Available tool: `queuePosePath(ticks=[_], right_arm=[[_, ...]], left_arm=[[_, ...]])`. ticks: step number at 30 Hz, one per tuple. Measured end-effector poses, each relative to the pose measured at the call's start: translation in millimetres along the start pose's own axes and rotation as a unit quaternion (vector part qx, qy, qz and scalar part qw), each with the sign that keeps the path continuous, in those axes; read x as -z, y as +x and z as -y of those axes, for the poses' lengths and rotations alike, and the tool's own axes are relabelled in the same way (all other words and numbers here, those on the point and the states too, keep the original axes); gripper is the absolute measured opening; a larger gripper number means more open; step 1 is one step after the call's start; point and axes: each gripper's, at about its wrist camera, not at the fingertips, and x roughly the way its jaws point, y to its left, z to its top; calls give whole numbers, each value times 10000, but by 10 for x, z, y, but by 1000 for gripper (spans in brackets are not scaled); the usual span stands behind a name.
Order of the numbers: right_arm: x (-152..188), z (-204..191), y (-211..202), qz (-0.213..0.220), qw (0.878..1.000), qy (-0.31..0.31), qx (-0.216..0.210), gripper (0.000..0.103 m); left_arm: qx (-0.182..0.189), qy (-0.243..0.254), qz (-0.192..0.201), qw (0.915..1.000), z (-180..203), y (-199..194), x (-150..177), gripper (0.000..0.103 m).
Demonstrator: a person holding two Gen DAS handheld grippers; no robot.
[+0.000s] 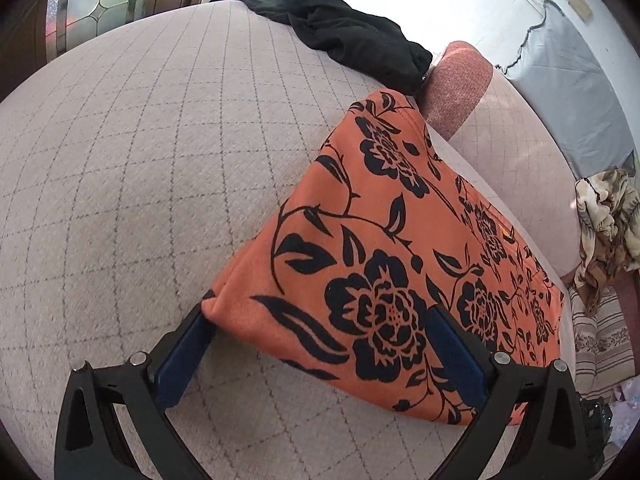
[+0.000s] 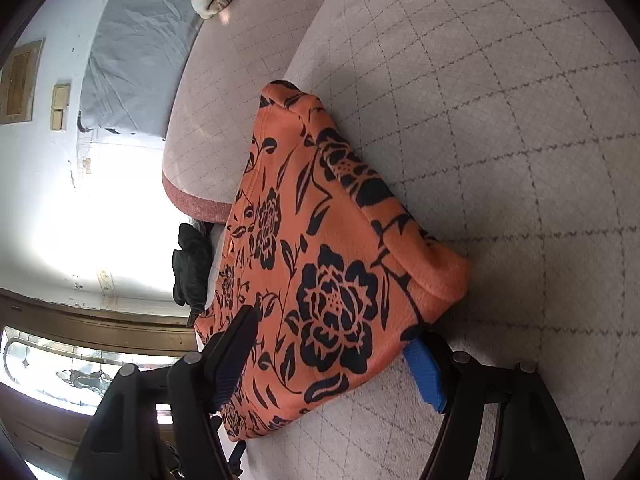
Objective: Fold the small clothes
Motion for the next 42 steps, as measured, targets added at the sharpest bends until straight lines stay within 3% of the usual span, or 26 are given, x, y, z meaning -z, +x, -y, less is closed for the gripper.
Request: queuePosePath(ticks=[3, 6, 8, 9, 11, 12, 13, 16, 18, 19, 20, 21, 22, 24, 26, 28, 37, 42], right_arm=[[-85, -29, 37, 31, 9999, -97, -104, 76], [-158, -27, 86, 98, 9996, -84, -251, 76], [-168, -36, 113, 131, 9992, -90, -367, 73], [-177, -54, 132, 153, 9990, -136, -405, 71], [-187, -112, 208, 133, 9987, -312, -392, 50], [-194, -136, 263, 100, 9987, -385, -330, 43], [-198, -143, 304, 89, 9987, -434, -239, 34], [-202, -139, 389, 112, 9986, -510, -76, 31], [-203, -154, 443, 137, 9985, -531, -30, 29], [-210, -144, 462, 153, 9986, -507, -34, 30], [-209, -134, 471, 171, 9985, -509, -48, 30], [-215, -151, 488, 187, 9983, -554, -42, 29], [-211, -161, 485, 207, 9977, -640, -17, 29], [-189, -219, 471, 289, 9957, -868, 117, 21], [-147, -309, 435, 424, 9926, -1126, 190, 17], [-102, -428, 380, 575, 9879, -1420, 256, 16], [142, -638, -15, 897, 9752, -2003, 285, 15], [260, -544, -421, 843, 9794, -1825, 205, 15]], left_arm=[[106, -234, 206, 9995, -19, 0, -13, 103], [539, -505, 309, 9968, -40, 11, -48, 99], [691, -673, 317, 9948, -51, 16, -49, 68], [545, -652, 364, 9957, -44, 20, -44, 63], [346, -496, 438, 9972, -25, 59, -50, 40], [292, -494, 455, 9973, -38, 67, -53, 37], [315, -518, 458, 9971, -57, 60, -52, 37], [223, -405, 509, 9976, -35, 56, -38, 38], [243, -305, 555, 9977, -14, 51, -8, 49], [340, -220, 566, 9976, 20, 63, -5, 62], [373, -111, 582, 9975, 63, 69, -3, 68], [288, -9, 599, 9978, 100, 69, 7, 68], [195, 48, 615, 9979, 125, 71, 12, 67], [21, 30, 718, 9974, 129, 55, 2, 34], [133, -38, 711, 9974, 91, 43, -38, 26], [280, -50, 799, 9964, 72, -20, -40, 22], [641, 863, 1279, 9859, 391, -667, 68, 20], [473, 1102, 1216, 9853, 384, -898, 375, 20]])
